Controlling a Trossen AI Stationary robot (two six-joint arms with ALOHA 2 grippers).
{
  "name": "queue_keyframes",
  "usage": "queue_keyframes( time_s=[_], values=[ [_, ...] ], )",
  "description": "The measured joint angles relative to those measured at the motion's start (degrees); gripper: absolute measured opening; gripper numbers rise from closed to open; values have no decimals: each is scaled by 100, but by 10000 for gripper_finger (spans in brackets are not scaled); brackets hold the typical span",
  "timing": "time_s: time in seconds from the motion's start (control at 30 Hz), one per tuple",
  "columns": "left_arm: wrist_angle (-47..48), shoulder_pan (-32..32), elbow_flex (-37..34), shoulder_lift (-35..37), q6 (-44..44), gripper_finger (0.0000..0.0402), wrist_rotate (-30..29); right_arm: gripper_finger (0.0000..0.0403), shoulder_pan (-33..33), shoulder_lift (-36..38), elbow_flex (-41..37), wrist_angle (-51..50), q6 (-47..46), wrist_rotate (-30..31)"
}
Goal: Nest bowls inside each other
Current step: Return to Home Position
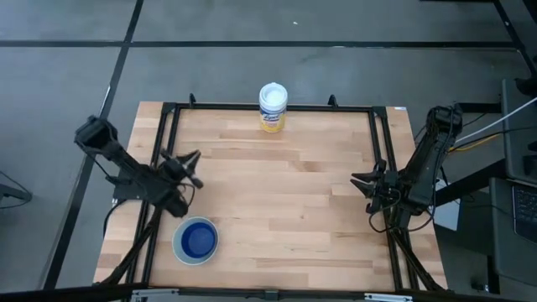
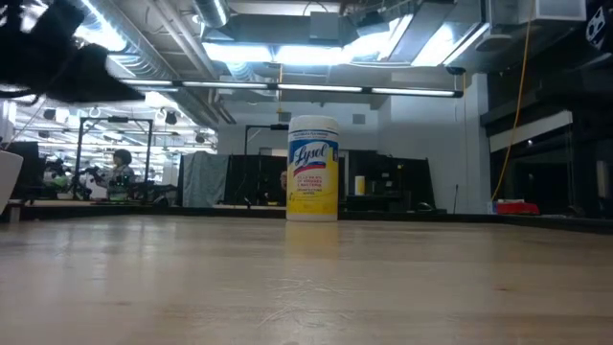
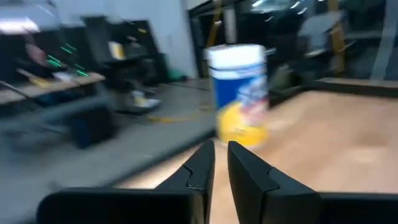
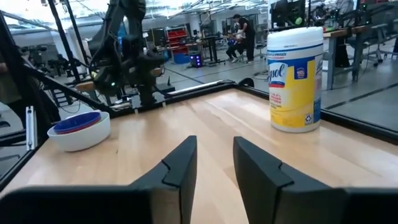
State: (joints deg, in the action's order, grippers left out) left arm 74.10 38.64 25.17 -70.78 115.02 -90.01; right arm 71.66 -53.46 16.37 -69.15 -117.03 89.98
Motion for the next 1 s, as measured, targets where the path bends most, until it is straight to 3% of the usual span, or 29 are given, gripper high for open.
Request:
queue_keyframes(
  time_s=[0.1, 0.23, 0.37, 0.5, 0.63, 0.7, 0.83, 1.0],
  values=[
    [1619, -493, 570, -1, 487, 25, -16, 112, -19, -23, 16, 88, 2, 1],
    [1490, -1040, 793, 439, -673, 4, -12, 114, -20, -39, 30, 171, 4, 2],
    [1321, -1188, 575, 637, -56, 2, -4, 111, -82, -90, 66, 335, -1, 2],
    [-58, -607, 218, 153, 468, 2, 16, 106, -262, -157, 84, 772, 23, 2],
    [-645, 197, 307, -391, 1097, 2, 28, 105, -481, -180, 86, 1452, 79, 2],
    [-700, 493, 676, -445, 1042, 2, 10, 108, -573, -180, 86, 1815, 170, 2],
    [150, 560, 1664, -228, 592, 2, 137, 114, -746, -174, 92, 2592, 580, 2],
    [1032, 6, 3407, -66, -1658, 2, 910, 112, -940, -172, 562, 2794, 1340, 1]
  ],
)
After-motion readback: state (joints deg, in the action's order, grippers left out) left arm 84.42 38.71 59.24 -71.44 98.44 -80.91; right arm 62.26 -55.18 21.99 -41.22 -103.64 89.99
